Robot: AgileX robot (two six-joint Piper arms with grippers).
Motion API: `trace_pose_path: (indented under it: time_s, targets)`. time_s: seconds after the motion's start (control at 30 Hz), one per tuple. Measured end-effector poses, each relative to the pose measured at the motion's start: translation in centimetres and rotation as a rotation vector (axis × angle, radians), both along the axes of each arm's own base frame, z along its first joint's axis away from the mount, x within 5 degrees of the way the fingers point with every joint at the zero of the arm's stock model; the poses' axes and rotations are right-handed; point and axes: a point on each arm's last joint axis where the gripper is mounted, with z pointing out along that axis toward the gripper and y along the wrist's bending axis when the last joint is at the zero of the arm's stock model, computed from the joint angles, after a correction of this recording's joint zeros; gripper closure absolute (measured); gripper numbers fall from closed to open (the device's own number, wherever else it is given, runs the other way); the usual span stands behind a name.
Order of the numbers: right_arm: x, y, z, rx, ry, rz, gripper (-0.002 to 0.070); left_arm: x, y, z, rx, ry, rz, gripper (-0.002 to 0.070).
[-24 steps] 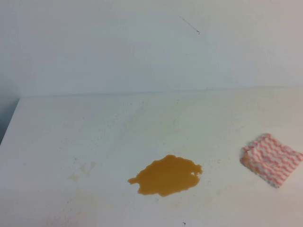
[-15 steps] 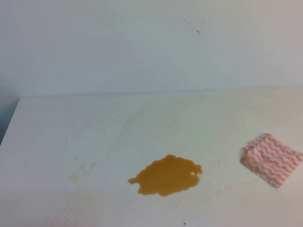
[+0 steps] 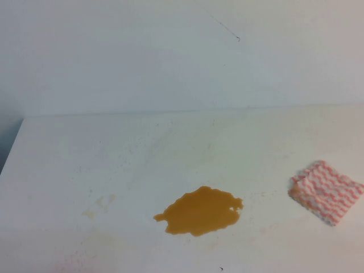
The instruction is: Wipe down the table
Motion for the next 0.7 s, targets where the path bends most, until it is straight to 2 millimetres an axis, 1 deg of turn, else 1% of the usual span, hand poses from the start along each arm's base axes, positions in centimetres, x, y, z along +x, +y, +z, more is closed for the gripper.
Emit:
trace_pose_path:
  time_s: [0.07,0.1,0.13,0.7]
  targets:
    - [0.00,0.00,0.00,0.000,0.000,0.000,0.0678,0.00,0.00,0.00,0.000,0.000,0.000,0.0675]
    - [0.00,0.00,0.00,0.000,0.000,0.000,0.0678,0.18,-0.02,-0.17,0.003,0.031,-0.001,0.0675]
    - [0.00,0.00,0.00,0.000,0.000,0.000,0.0678,0.00,0.00,0.00,0.000,0.000,0.000,0.0675]
    - [0.02,0.02,0.05,0.007,-0.008,0.000,0.0678,0.00,0.00,0.00,0.000,0.000,0.000,0.0675]
